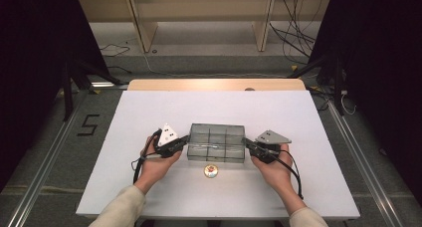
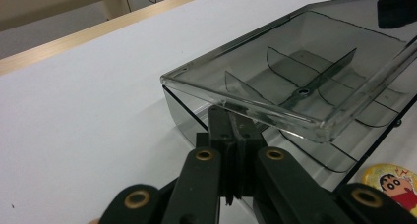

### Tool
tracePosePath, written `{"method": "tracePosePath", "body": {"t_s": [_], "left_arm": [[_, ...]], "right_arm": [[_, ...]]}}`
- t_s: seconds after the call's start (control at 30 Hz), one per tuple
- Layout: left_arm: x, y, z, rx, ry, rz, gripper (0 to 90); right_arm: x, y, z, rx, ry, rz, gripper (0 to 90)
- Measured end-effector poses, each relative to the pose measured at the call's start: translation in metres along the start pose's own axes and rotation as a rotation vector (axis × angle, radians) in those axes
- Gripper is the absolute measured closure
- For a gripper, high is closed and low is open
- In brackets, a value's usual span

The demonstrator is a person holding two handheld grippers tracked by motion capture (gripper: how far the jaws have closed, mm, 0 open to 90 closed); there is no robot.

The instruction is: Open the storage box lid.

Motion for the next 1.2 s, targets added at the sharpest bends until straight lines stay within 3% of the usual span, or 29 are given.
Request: {"method": "tracePosePath", "body": {"t_s": [1.2], "left_arm": [[-0.008,-0.014,0.007,-0.001,0.029,0.002,89.5]], "right_arm": [[-0.007,-0.014,-0.01,0.036,-0.003,0.006,90.0]]}}
Point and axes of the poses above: each handheld gripper's, and its own axes: y roughly backward along the jaws, x roughly out of its underside, z roughly to its left, the point moved 9 cm from there along -y, roughly forward along the jaws, and after that the axes turned 4 degrees about z, right-handed, at the moved point
